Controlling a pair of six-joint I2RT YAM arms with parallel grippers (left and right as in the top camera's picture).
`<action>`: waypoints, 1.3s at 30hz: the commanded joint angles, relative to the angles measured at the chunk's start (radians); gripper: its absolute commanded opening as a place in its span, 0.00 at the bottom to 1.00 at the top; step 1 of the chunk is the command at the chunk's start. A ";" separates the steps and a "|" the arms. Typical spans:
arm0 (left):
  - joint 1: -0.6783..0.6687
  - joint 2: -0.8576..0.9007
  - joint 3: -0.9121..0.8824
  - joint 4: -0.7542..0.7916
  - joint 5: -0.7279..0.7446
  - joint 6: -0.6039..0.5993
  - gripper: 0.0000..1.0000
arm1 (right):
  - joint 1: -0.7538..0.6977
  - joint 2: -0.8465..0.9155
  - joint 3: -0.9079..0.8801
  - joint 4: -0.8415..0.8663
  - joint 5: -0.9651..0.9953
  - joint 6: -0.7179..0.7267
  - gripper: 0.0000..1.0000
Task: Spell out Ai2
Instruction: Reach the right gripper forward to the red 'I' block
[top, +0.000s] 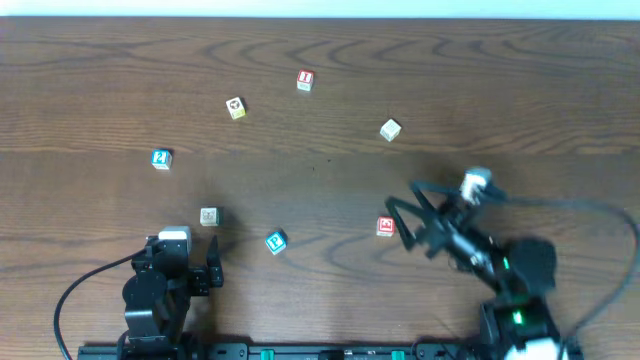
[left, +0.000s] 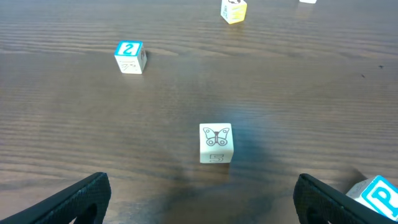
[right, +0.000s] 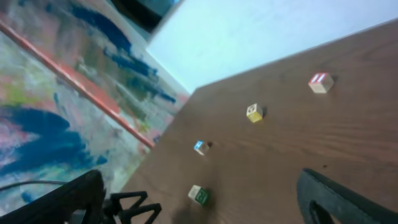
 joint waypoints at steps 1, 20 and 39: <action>0.006 -0.006 -0.006 -0.002 0.008 -0.007 0.95 | 0.051 0.233 0.162 0.011 0.000 -0.145 0.93; 0.006 -0.006 -0.006 -0.002 0.008 -0.007 0.95 | 0.280 1.389 1.442 -0.412 0.337 -0.337 0.94; 0.006 -0.006 -0.006 -0.002 0.008 -0.007 0.95 | 0.340 1.809 1.877 -0.715 0.846 -0.188 0.89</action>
